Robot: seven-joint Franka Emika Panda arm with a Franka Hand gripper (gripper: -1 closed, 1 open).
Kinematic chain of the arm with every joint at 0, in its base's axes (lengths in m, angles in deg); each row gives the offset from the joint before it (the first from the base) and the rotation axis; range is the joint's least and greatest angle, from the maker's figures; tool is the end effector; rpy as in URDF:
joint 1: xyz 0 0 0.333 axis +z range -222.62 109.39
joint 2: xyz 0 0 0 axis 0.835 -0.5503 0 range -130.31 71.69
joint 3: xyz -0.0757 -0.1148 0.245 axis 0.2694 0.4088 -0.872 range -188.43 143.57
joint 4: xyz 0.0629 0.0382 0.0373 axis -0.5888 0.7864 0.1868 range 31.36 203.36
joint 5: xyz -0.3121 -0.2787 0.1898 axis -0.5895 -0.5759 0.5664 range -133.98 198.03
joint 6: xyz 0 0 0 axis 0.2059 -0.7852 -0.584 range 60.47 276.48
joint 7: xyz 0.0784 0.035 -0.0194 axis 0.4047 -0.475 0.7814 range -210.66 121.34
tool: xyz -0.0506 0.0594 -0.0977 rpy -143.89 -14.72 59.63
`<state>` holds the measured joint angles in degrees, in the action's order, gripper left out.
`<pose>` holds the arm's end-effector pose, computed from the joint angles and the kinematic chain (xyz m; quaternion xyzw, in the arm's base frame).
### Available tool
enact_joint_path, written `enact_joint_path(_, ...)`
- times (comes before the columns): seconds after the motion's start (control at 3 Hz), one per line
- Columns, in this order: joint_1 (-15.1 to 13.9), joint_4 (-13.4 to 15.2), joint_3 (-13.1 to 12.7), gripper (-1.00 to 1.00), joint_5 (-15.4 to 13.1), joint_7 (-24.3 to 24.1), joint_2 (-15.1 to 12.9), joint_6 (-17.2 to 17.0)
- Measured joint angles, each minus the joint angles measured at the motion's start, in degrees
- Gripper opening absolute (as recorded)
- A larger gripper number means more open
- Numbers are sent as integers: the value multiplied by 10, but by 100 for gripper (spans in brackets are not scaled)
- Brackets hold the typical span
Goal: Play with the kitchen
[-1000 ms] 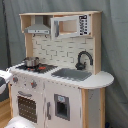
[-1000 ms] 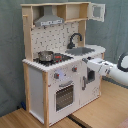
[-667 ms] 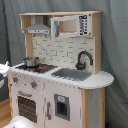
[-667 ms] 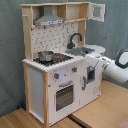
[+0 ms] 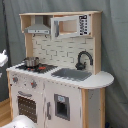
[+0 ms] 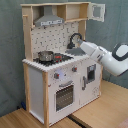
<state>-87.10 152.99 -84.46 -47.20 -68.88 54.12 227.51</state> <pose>0.3061 0.4847 0.5753 0.2176 0.4533 0.5016 0.7039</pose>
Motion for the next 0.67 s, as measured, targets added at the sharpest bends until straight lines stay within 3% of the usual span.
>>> enact_joint_path(0.67, -13, -35, 45, 100, 75, 73, 0, -65)
